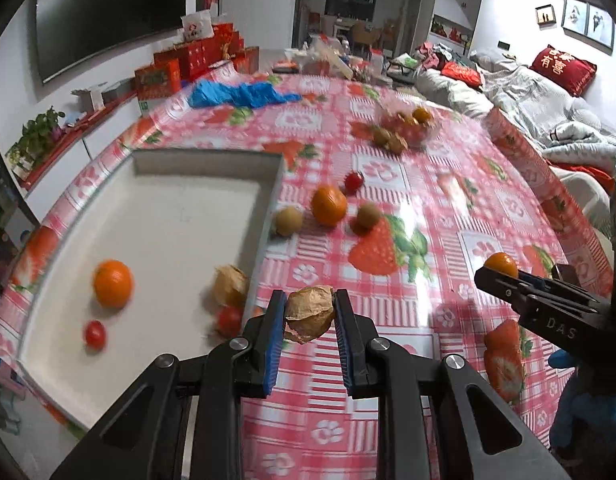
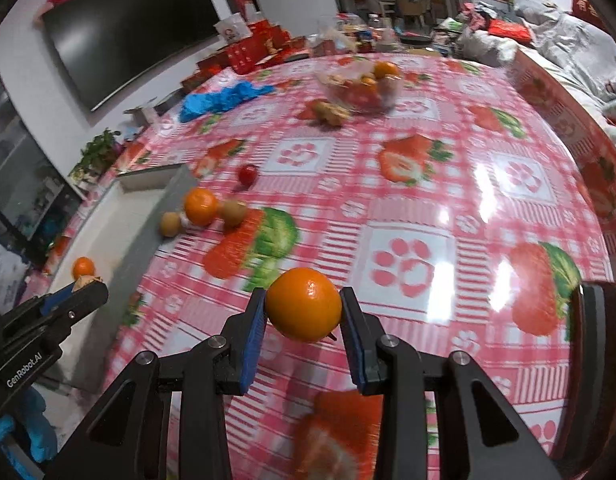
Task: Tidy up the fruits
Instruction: 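Carry the walnut with the left gripper while the right gripper carries the orange over the tray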
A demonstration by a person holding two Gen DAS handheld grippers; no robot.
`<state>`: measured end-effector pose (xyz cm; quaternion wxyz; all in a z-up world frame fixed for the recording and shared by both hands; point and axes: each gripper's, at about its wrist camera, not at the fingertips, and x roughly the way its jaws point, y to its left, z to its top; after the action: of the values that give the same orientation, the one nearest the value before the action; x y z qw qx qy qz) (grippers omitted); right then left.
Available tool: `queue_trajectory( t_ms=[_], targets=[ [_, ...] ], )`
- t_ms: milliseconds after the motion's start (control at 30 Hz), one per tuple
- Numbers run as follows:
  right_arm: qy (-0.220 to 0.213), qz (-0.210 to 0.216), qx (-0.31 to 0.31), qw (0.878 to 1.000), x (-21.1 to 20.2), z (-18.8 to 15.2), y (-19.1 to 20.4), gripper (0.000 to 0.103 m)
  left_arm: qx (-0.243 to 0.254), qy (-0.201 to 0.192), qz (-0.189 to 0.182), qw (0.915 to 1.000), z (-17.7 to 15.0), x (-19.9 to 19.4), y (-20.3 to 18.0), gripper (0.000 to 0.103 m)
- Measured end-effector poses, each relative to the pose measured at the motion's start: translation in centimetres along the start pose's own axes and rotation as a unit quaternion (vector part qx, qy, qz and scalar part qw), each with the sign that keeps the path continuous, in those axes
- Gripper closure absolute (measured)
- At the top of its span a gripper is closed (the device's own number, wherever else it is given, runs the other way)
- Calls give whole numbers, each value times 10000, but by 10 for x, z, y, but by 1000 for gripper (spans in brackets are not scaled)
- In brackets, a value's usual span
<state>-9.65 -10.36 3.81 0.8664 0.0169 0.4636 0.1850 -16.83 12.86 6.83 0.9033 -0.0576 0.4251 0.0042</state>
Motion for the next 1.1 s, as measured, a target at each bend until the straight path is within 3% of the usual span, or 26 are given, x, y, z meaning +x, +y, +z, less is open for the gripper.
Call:
queue_trajectory(
  t_ms=[367,767,967,1100],
  targets=[
    [-68,608,-522,9968,-5,40,73,64,-91,-356,368,9986,32,-48,61,78],
    [-412,1244,-1277,9831,-28,108,167,64,-233,-910,617,9937,84,-105,129,78],
    [-450,1509,-1330,9785,-32,148,199,64,-200,-985,782,9919,111,-110,150,78],
    [-141,1511,-1386,9786,-7,154,217,64,-76,-853,901,9922,117,-92,154,78]
  ],
)
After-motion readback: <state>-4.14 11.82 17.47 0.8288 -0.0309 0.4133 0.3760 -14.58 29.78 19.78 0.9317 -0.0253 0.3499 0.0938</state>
